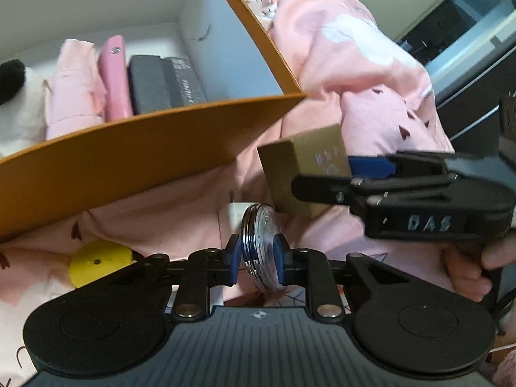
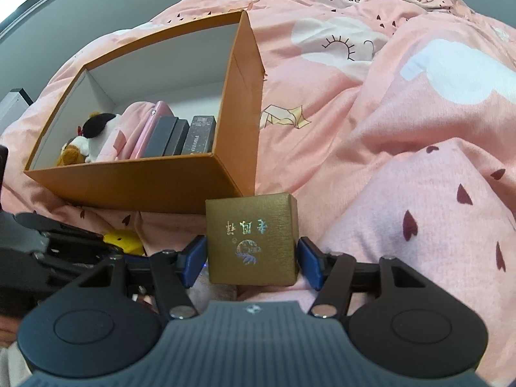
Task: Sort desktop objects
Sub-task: 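Grasp the round glittery clear container with the left gripper while the right lifts the gold box, then lift the gold box with the right gripper while the left lifts the glittery container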
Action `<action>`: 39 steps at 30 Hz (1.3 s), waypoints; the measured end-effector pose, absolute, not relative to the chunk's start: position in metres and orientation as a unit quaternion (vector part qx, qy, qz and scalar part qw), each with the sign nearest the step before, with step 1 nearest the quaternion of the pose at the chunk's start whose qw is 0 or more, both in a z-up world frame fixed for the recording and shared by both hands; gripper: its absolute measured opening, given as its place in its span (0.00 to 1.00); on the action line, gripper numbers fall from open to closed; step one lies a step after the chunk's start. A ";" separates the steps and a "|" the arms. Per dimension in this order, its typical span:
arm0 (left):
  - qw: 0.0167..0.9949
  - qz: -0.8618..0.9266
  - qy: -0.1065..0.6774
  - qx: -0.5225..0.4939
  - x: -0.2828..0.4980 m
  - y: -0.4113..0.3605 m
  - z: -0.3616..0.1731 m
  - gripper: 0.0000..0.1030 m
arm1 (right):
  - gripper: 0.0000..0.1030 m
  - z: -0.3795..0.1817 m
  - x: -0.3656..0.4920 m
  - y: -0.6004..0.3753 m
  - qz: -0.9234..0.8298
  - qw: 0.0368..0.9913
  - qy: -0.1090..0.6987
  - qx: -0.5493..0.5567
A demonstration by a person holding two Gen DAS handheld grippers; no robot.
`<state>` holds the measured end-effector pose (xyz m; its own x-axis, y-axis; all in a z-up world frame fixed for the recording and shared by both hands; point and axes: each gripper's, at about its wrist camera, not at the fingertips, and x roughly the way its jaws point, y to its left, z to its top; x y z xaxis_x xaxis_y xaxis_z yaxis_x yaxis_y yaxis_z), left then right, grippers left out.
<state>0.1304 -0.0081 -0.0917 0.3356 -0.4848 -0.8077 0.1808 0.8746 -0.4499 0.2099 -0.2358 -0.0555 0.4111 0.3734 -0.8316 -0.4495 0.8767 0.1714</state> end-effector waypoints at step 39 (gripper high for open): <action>0.812 -0.145 0.507 -0.251 0.119 0.049 -0.082 0.15 | 0.63 -0.063 0.209 -0.208 0.310 0.776 0.549 -0.008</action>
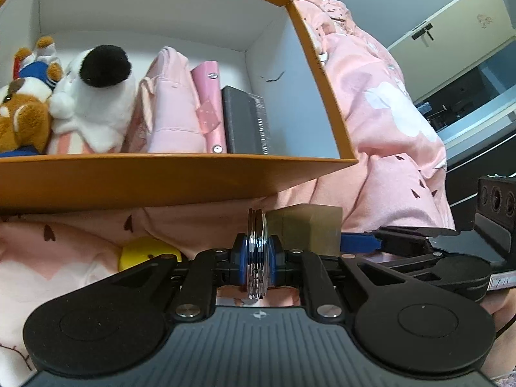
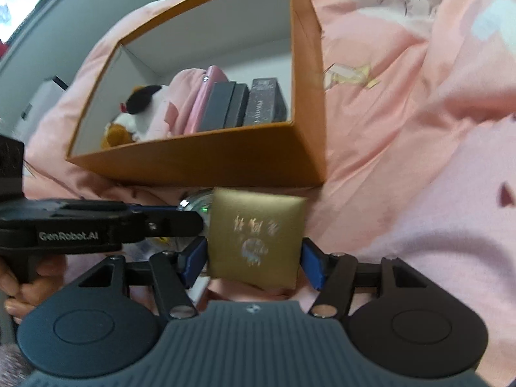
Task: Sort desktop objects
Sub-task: 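Lift the gold box with the right gripper while the left lifts the glittery container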
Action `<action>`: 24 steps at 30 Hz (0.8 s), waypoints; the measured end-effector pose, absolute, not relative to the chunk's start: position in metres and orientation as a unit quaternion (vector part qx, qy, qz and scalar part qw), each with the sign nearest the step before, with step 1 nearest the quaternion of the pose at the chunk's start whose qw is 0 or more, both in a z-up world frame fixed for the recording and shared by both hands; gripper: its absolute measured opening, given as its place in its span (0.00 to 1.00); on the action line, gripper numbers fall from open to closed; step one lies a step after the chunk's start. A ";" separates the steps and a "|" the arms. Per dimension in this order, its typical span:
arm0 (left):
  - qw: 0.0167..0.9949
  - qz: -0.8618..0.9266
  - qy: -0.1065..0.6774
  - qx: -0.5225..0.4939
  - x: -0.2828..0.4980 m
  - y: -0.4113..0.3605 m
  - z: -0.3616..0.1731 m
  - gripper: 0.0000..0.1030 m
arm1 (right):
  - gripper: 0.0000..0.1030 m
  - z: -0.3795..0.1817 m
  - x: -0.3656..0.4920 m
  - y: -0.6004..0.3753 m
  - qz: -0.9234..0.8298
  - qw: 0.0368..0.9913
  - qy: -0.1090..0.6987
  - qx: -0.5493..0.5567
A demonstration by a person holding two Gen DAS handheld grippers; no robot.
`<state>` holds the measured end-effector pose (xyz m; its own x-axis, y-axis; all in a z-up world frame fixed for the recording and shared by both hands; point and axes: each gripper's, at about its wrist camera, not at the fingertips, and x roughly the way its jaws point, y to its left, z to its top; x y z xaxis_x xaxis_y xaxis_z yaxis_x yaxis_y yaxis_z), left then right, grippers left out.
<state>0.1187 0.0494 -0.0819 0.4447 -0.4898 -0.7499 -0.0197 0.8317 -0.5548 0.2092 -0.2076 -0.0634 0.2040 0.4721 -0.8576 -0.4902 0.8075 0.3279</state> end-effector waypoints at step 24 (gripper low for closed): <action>0.820 -0.117 0.508 -0.238 0.122 0.046 -0.083 0.15 | 0.71 -0.068 0.166 -0.148 0.298 0.786 0.435 -0.324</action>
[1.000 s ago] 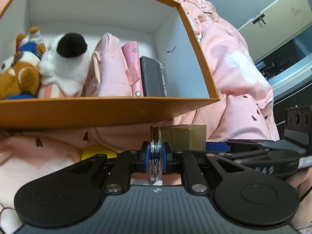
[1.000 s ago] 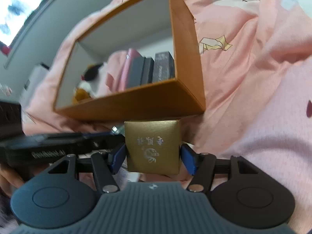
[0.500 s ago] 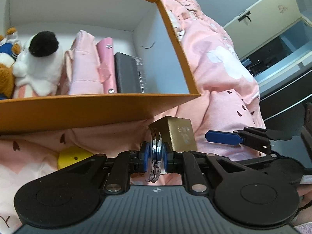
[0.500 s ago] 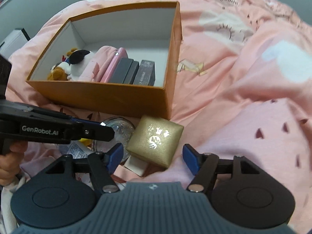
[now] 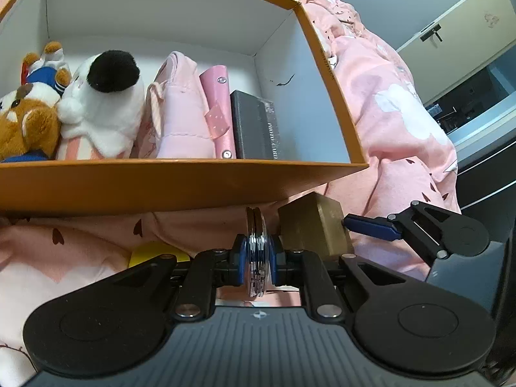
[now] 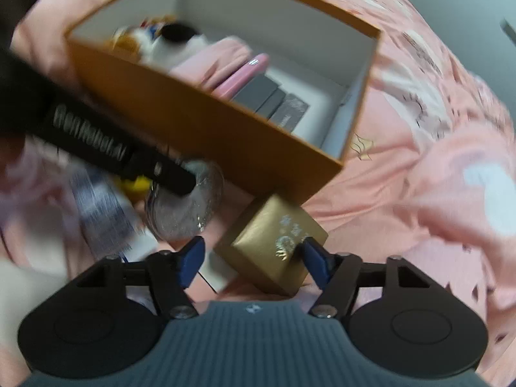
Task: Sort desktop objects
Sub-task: 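Lift the gold box with the right gripper while the left lifts the glittery container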
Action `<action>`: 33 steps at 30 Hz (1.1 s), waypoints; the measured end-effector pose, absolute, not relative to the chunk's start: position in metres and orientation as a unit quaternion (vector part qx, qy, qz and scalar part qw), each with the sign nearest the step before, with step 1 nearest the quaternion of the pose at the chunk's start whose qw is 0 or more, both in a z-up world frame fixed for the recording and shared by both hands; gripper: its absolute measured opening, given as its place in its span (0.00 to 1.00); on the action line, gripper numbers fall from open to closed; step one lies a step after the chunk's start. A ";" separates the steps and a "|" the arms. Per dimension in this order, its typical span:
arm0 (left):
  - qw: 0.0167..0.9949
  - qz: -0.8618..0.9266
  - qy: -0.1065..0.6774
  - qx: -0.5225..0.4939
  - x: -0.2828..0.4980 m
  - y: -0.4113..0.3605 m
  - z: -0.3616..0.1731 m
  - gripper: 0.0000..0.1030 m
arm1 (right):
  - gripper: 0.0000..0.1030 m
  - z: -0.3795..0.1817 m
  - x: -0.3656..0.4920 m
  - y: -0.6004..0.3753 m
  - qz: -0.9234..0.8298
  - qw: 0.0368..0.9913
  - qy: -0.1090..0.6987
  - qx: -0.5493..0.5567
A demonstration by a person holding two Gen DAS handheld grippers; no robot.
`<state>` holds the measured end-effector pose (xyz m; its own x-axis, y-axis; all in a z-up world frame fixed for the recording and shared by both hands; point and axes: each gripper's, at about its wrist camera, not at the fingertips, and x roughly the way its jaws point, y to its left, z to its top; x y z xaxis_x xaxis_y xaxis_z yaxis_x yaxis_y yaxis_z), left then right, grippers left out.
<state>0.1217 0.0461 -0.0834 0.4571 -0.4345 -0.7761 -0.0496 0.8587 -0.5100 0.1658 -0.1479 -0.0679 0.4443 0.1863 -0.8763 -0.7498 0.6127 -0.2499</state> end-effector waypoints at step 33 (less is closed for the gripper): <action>0.816 -0.119 0.516 -0.231 0.118 0.047 -0.085 0.15 | 0.52 -0.053 0.208 -0.195 0.171 0.855 0.484 -0.076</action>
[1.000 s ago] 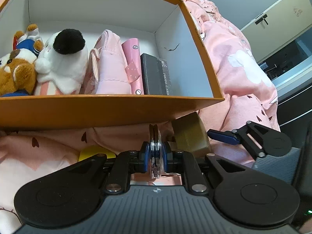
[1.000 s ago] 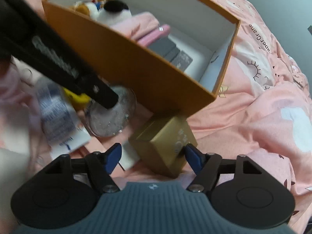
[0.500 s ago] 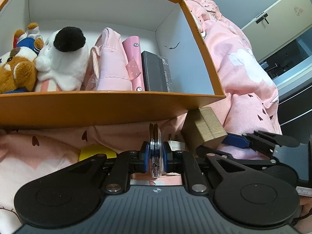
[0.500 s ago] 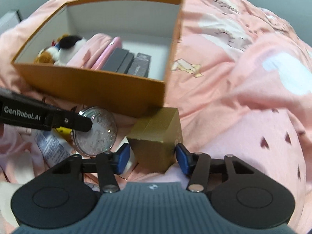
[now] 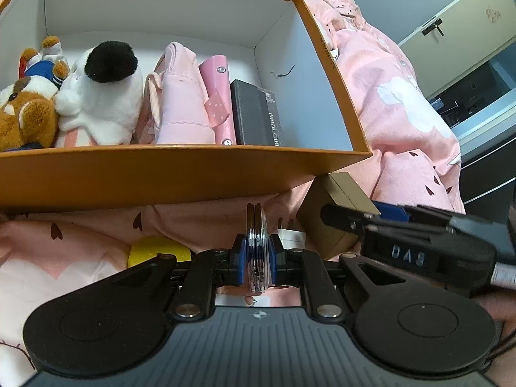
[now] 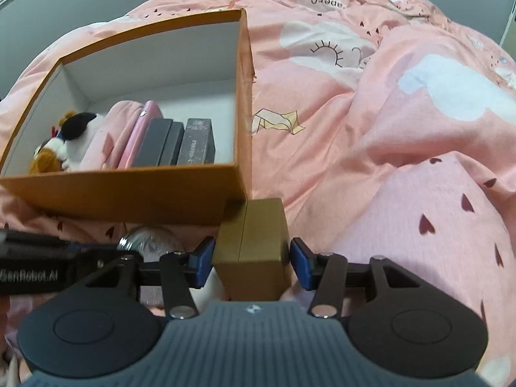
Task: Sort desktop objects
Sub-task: 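Lift the gold box with the right gripper while the left lifts the glittery container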
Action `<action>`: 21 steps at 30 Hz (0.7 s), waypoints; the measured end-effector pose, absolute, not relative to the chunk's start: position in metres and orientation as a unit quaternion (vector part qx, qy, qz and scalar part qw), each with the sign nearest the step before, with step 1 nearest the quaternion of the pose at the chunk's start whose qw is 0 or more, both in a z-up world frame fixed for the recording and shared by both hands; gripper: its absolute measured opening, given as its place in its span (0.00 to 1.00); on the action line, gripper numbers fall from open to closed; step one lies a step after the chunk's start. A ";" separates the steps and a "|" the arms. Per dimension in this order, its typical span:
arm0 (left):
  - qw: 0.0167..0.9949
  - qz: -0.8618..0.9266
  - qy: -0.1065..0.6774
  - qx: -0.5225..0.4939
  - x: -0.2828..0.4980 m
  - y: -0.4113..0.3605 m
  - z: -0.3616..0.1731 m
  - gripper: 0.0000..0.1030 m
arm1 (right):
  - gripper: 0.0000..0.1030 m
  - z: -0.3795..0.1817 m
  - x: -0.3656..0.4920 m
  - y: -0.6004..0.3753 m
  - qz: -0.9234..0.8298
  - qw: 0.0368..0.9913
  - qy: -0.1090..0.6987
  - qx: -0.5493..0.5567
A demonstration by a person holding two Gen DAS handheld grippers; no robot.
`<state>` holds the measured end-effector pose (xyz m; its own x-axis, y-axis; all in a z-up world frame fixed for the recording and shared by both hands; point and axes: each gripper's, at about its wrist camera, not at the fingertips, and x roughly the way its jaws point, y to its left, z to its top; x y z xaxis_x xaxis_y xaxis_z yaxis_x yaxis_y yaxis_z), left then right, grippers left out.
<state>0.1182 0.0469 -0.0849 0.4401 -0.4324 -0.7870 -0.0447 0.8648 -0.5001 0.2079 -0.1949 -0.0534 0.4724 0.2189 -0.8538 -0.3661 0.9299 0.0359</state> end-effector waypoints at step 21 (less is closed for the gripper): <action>0.813 -0.138 0.541 -0.167 0.133 0.016 -0.098 0.16 | 0.47 -0.017 0.231 -0.212 0.271 0.774 0.559 -0.119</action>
